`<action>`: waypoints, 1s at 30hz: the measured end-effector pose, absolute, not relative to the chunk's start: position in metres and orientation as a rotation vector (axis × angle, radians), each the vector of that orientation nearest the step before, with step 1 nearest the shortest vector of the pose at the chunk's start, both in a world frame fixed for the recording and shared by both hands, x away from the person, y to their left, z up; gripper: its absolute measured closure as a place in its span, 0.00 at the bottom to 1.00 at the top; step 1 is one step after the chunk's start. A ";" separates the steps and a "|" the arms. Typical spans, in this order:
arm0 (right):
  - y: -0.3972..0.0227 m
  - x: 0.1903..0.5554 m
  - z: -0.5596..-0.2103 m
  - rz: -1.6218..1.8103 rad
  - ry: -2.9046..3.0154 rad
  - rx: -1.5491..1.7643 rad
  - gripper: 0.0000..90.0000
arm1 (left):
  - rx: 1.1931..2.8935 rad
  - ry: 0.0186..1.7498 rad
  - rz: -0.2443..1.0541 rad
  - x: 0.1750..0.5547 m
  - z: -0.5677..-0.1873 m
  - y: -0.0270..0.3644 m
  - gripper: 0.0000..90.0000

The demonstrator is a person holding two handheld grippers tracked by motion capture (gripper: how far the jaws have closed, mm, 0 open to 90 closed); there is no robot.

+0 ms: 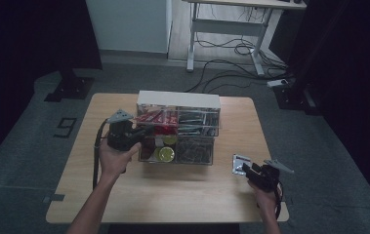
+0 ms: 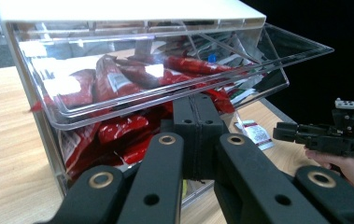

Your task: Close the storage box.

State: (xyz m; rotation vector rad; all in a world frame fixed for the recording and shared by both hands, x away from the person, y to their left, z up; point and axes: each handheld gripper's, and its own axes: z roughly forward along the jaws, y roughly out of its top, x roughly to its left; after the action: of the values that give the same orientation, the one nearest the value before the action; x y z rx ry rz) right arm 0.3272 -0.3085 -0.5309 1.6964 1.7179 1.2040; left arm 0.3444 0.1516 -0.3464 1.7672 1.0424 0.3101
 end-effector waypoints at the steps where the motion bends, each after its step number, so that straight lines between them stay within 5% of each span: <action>1: -0.308 0.327 -0.531 1.202 1.720 1.698 0.56 | 1.769 1.042 0.309 0.344 -0.348 0.152 1.00; 21: -0.309 0.327 -0.532 1.200 1.722 1.697 0.56 | 1.755 1.047 0.289 0.343 -0.363 0.156 0.95; 30: -0.306 0.325 -0.530 1.211 1.718 1.670 0.52 | 1.784 0.983 0.396 0.328 -0.371 0.156 0.67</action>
State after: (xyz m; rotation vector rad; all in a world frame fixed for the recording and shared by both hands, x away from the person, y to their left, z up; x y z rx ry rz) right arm 0.3252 -0.3061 -0.5297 1.6700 1.7178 1.2108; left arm 0.3276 0.1555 -0.3709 1.7838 0.9835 0.3961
